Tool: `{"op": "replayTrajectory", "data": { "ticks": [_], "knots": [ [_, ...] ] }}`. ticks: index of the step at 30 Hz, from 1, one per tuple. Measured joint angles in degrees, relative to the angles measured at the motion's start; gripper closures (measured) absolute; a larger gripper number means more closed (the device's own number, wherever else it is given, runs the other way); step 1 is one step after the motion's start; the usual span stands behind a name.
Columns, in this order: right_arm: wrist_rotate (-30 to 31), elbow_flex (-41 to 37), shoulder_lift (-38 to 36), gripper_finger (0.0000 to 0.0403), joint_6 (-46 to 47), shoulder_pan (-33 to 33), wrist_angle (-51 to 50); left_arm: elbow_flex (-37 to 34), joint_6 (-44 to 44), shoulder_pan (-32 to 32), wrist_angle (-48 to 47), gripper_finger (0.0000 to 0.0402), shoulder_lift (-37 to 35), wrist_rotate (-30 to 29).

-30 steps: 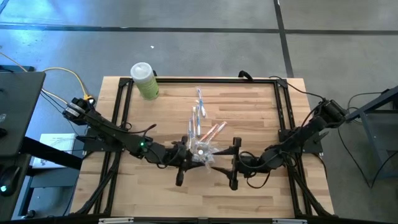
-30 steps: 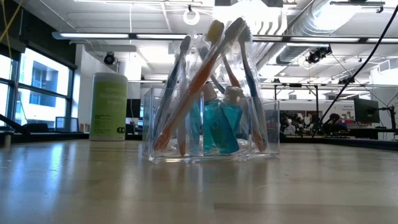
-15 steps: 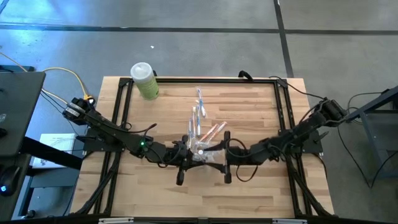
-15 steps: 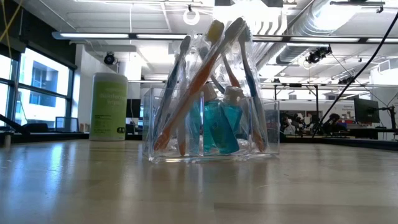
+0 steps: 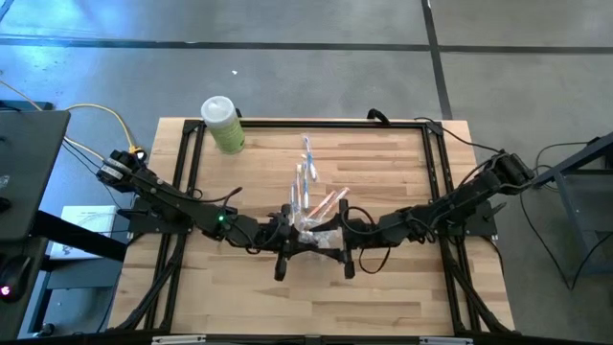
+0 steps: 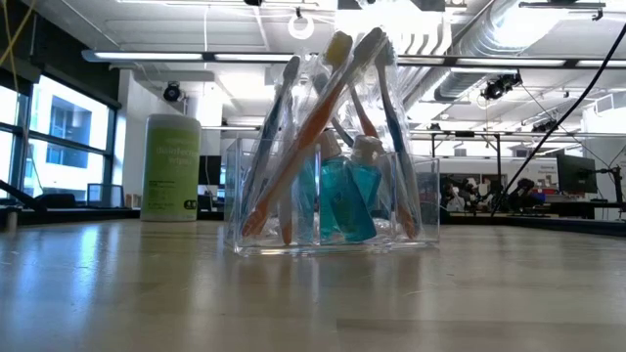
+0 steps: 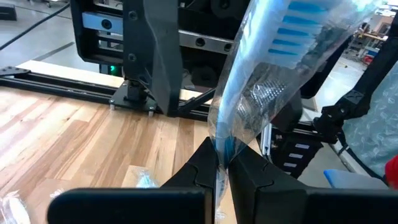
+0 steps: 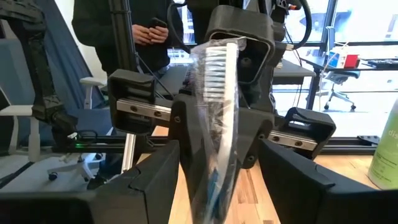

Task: Pick & Place toothbrushing station
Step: Put the blue toothbrush into the transparent organizer

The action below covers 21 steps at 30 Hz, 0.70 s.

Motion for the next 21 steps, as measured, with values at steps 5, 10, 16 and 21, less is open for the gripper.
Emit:
{"op": "replayTrajectory", "data": {
  "ticks": [5, 10, 16, 21],
  "knots": [
    [-0.04, 0.00, 0.00, 0.0192, -0.13, -0.12, 0.00, 0.00, 0.02, 0.63, 0.02, 0.0388, 0.00, 0.00],
    [-0.02, 0.00, 0.00, 0.0207, -1.56, -0.12, 0.00, 0.00, 0.01, 0.90, 0.02, 0.0388, 0.00, -0.17],
    [-0.02, -0.02, 0.00, 0.0275, -3.73, -0.12, 0.02, 0.00, 0.04, 0.87, 0.02, 0.0388, 0.00, -0.13],
    [0.20, -0.02, 0.00, 0.0343, -5.85, -0.15, 0.07, 0.00, 0.14, 0.85, 0.02, 0.0388, 0.00, 0.09]
  ]
}}
